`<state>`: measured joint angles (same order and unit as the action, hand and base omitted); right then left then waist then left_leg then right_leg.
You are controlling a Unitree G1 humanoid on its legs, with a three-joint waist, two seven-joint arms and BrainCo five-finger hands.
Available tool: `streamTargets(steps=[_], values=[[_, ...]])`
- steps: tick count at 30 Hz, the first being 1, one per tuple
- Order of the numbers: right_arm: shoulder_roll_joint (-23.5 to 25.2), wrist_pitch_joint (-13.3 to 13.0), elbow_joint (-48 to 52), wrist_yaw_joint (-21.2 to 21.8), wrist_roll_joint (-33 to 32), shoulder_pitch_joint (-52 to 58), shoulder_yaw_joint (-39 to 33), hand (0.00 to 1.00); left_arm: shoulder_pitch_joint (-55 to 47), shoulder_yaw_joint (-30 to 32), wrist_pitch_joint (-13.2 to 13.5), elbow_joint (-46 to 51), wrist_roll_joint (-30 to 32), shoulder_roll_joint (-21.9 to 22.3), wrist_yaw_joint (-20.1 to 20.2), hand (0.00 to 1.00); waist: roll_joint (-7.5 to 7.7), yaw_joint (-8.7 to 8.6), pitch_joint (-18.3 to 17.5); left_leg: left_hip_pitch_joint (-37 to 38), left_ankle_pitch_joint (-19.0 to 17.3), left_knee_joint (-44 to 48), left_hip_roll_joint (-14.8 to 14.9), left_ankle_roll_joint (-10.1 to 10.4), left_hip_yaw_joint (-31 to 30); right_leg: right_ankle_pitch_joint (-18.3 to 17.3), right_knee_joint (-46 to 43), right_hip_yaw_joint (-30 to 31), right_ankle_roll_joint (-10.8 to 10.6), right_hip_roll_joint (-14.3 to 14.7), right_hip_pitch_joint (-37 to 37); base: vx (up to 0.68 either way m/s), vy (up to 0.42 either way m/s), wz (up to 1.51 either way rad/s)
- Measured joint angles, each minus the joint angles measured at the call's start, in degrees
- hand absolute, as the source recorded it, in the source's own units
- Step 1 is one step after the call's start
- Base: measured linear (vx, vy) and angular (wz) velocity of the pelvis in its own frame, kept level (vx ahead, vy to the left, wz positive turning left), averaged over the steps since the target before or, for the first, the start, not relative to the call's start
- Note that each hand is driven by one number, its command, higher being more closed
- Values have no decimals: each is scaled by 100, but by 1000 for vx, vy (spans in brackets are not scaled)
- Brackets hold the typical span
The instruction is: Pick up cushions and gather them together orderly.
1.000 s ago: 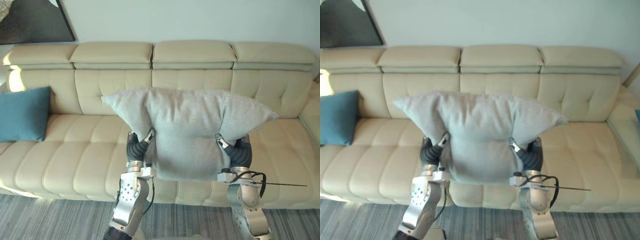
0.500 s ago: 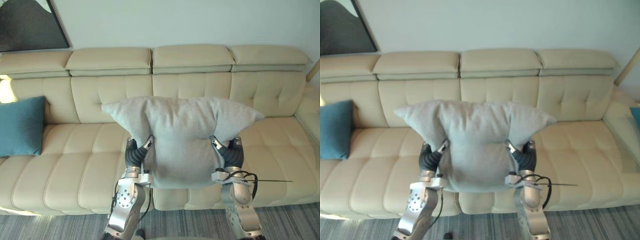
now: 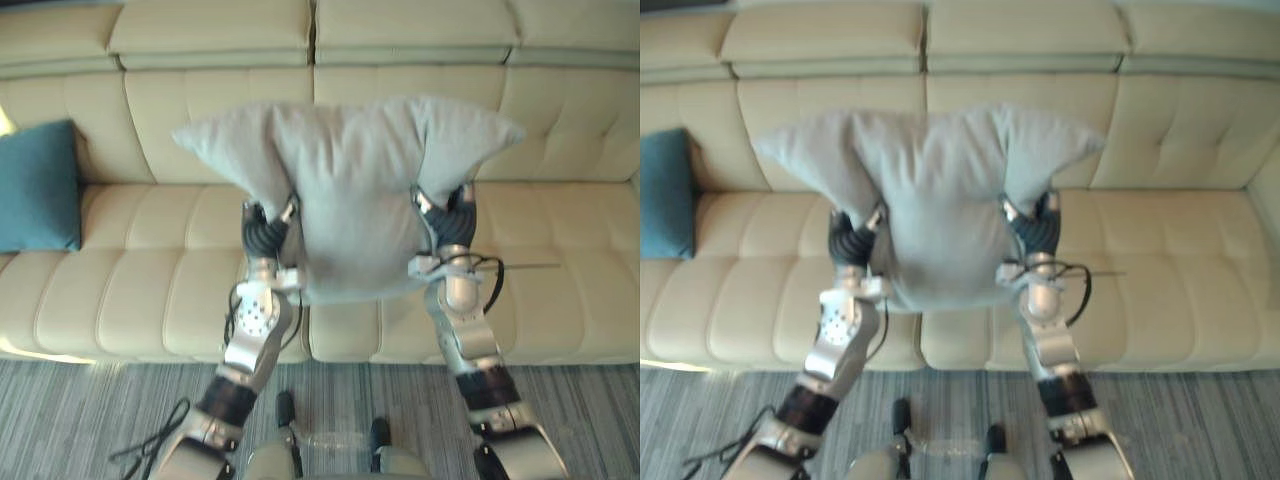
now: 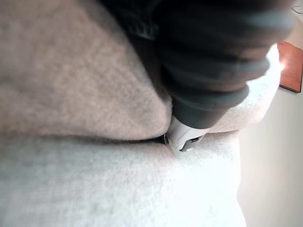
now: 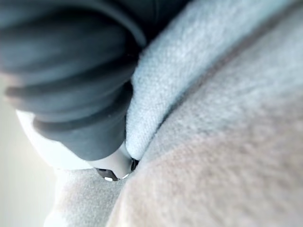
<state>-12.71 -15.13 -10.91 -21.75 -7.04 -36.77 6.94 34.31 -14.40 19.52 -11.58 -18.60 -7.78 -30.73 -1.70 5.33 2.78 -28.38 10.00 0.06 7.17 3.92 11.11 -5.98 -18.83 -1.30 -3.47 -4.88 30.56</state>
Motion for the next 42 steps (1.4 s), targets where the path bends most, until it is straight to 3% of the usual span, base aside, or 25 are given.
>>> streamTargets(steps=[2, 8, 13, 14, 15, 17, 18, 19, 30, 35, 38, 39, 40, 42], values=[[-124, 38, -323, -150, 70, -657, -11, 100, 692, 166, -2, -418, 1, -8, -170, 100, -50, 50, 65, -362, 174, -105, 3, 6, -9, 1, -203, 4, 0, -4, 493, -94, -18, 4], [-310, 178, -1512, -432, 250, -2556, -258, 100, 2757, 654, -50, -1719, 2, -30, -423, 100, -124, 52, 710, -1164, 592, -216, -72, 19, -176, -22, -746, -31, 12, -51, 1529, -49, -29, 13], [-320, 206, -2431, -520, 243, -3568, -497, 100, 3772, 1144, -160, -2375, 13, 74, -448, 100, -143, 75, 781, -1757, 915, -413, -65, 150, -366, -52, -965, -137, 60, -58, 2232, -7, -35, 12], [-318, 206, -2572, -553, 242, -3753, -501, 100, 3933, 1272, -181, -2410, 14, 75, -464, 100, -137, 78, 821, -1899, 962, -430, -66, 214, -391, -80, -1038, -151, 84, -63, 2404, 24, -63, 17], [-337, 208, -2663, -583, 242, -3917, -505, 100, 4081, 1357, -184, -2455, 24, 77, -508, 100, -136, 81, 879, -1999, 1097, -497, -72, 402, -399, -96, -1112, -157, 103, -93, 2556, 29, -68, 17], [-343, 208, -2682, -619, 242, -4057, -504, 100, 4273, 1476, -185, -2553, 30, 78, -522, 100, -141, 99, 907, -2181, 1197, -509, -85, 510, -411, -99, -1151, -172, 109, -100, 2741, 26, -57, 11], [-341, 208, -2693, -641, 242, -4157, -501, 0, 4404, 1579, -185, -2611, 38, 77, -522, 100, -143, 108, 937, -2317, 1227, -510, -72, 513, -425, -110, -1196, -196, 127, -94, 2886, 35, -67, 7], [-354, 207, -2730, -657, 239, -4205, -500, 0, 4452, 1611, -184, -2630, 50, 72, -522, 0, -145, 105, 969, -2429, 1234, -511, -66, 507, -469, -122, -1247, -228, 147, -94, 3005, 40, -70, 8], [-443, -35, -2780, -786, 104, -4584, -575, 0, 4647, 2348, -141, -2632, 48, 90, -468, 0, -135, 93, 1063, -2958, 1282, -510, -69, 451, -531, -133, -1339, -265, 158, -132, 3539, 26, -107, 4], [-534, -237, -2428, -660, -432, -4190, -885, 0, 4499, 2656, -127, -2636, -107, -130, -116, 0, -134, 33, 1063, -2896, 1281, -509, -53, 451, -526, -117, -1331, -274, 157, -121, 3473, 3, -109, -2], [-586, -270, -2096, -438, -805, -3480, -1177, 0, 3788, 2821, -113, -2736, -428, -529, 256, 0, -127, -84, 1066, -2506, 1263, -585, -41, 453, -475, -120, -1285, -249, 156, -86, 3127, -7, -124, -7], [-611, -286, -2050, -393, -874, -3374, -1190, 0, 3671, 2891, -106, -2736, -480, -574, 317, 0, -125, -98, 1067, -2437, 1228, -586, -35, 420, -457, -121, -1283, -238, 156, -70, 3060, 1, -120, -28], [-652, -296, -1851, -275, -966, -3031, -1254, 0, 3285, 2993, -73, -2735, -637, -738, 433, 0, -124, -114, 1067, -2230, 982, -586, 19, 172, -374, -127, -1278, -208, 153, -8, 2893, 13, -71, -21], [-852, -369, -1322, -47, -1178, -2346, -1355, 0, 2615, 3097, 28, -2725, -866, -917, 717, 0, -122, -185, 1067, -1936, 944, -586, 22, 185, -317, -145, -1260, -160, 133, -8, 2613, 29, -86, -13]])
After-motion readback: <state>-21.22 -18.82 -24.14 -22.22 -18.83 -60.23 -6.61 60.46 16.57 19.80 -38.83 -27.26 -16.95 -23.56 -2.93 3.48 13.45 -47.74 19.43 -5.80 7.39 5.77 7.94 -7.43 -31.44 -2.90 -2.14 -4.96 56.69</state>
